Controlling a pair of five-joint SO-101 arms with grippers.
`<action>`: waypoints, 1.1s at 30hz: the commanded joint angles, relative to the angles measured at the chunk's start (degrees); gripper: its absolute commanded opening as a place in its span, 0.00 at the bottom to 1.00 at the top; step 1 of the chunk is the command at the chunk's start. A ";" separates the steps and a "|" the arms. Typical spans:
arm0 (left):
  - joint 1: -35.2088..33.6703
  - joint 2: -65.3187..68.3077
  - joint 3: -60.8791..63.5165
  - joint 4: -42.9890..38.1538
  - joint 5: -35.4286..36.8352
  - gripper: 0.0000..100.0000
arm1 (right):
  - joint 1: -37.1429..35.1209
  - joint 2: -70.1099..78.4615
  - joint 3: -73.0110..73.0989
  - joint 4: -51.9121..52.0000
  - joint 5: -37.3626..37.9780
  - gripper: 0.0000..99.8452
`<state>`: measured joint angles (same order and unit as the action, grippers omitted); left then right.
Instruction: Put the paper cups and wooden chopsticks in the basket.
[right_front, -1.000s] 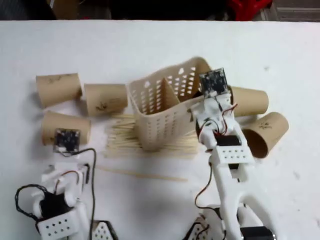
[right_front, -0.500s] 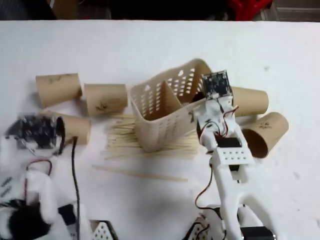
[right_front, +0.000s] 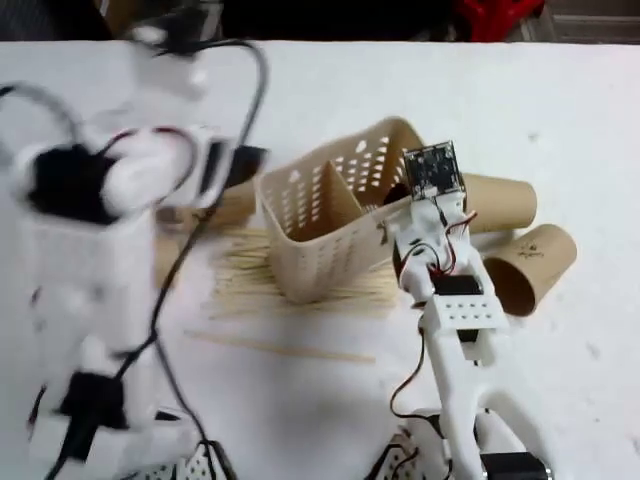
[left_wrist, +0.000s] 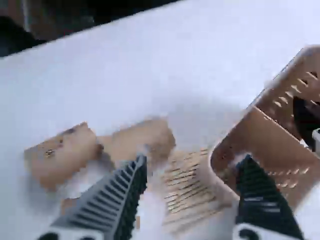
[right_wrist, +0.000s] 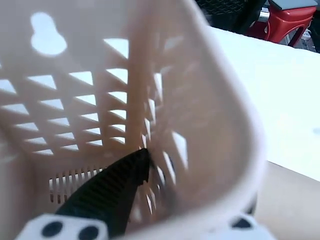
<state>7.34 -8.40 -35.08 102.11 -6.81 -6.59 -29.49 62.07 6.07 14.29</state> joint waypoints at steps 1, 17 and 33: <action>4.09 6.99 -3.60 0.09 1.05 0.32 | 0.40 0.22 -0.18 -0.92 -0.18 0.02; 3.74 28.70 -3.69 -9.93 -5.01 0.20 | 0.22 -0.22 -0.35 -0.57 0.26 0.02; 4.26 31.60 -16.62 -6.07 -10.64 0.02 | 0.40 -15.08 -3.96 24.75 0.00 0.16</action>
<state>12.53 23.78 -41.41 92.53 -17.27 -7.30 -38.55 59.60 23.56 14.29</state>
